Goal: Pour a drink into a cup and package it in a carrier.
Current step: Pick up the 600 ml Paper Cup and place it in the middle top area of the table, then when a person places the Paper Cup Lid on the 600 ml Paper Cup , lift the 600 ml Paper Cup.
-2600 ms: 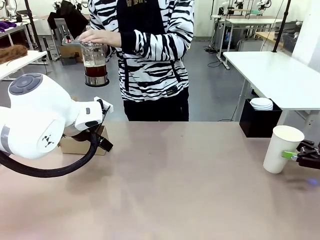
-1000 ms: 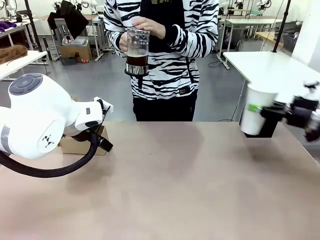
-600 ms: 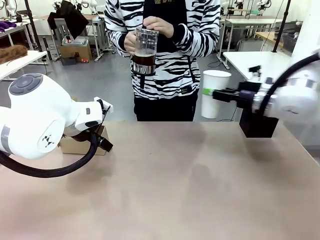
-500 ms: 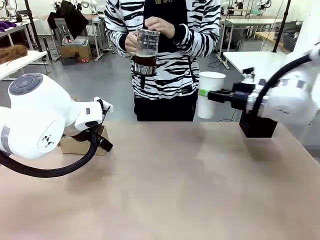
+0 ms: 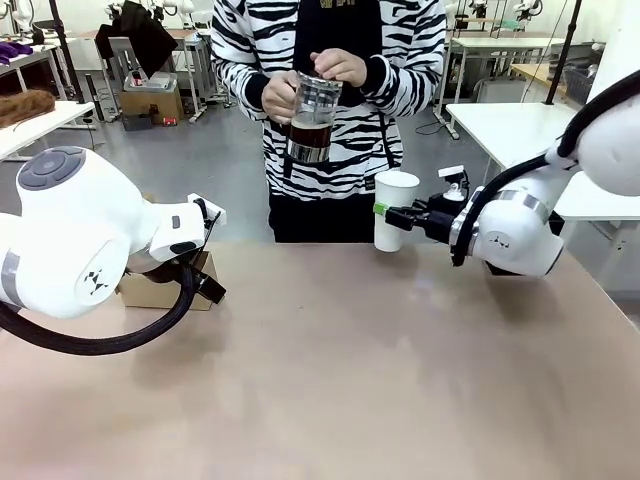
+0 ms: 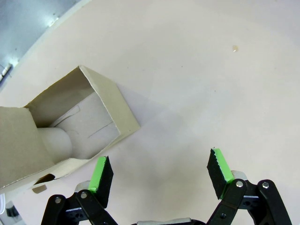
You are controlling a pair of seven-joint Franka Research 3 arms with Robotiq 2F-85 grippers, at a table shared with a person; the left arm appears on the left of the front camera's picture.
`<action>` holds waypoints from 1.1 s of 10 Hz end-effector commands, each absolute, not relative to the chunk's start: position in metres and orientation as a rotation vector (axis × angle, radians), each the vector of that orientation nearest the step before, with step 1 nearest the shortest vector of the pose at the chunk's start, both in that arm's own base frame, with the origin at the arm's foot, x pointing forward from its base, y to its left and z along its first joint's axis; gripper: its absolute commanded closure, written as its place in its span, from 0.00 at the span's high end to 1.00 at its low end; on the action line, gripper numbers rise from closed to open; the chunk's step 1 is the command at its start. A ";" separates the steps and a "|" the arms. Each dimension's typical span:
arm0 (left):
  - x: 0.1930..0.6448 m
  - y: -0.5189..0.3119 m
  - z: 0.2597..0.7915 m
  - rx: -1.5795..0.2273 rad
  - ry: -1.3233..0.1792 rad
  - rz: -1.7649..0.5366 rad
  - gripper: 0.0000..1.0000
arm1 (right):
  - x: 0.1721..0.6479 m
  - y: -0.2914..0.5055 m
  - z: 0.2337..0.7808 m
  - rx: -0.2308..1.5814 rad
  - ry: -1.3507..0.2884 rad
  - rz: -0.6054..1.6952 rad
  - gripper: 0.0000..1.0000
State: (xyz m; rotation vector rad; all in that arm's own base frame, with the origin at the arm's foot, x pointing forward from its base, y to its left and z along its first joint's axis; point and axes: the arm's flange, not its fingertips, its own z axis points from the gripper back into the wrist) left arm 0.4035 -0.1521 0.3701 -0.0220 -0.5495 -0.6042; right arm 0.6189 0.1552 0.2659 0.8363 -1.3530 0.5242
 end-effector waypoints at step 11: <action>0.403 -0.152 0.370 -0.025 -0.550 -0.604 1.00 | 0.621 0.155 0.260 0.831 -1.358 0.534 0.80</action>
